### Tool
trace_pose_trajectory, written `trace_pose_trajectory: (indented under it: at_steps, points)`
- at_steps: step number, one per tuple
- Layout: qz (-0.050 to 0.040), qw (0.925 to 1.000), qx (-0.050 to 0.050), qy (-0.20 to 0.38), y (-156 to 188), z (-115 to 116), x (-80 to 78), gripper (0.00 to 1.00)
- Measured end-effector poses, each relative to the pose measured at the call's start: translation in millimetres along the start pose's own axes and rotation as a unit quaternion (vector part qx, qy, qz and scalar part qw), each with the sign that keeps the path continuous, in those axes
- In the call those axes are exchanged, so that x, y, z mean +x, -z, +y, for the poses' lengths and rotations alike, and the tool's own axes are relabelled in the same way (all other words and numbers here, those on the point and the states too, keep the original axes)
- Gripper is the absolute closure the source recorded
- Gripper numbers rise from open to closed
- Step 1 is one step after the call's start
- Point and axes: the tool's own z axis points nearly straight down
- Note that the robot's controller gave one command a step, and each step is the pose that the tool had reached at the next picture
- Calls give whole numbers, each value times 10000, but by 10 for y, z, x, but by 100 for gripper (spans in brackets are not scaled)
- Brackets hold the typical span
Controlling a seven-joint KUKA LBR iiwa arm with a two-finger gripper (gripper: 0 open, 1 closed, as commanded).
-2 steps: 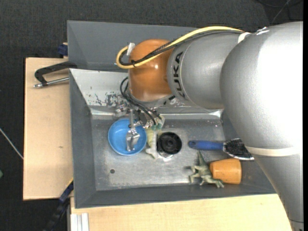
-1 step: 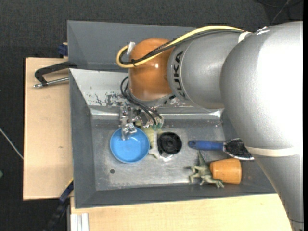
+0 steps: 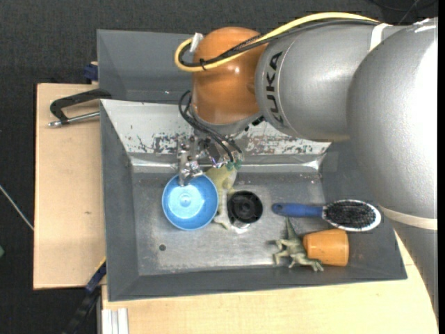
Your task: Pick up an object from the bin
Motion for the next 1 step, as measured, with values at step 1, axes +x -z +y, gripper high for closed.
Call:
trace_pose_trajectory:
  at_steps: [1]
  points:
    - [29,10000,-5,-5,55,8,-19,100]
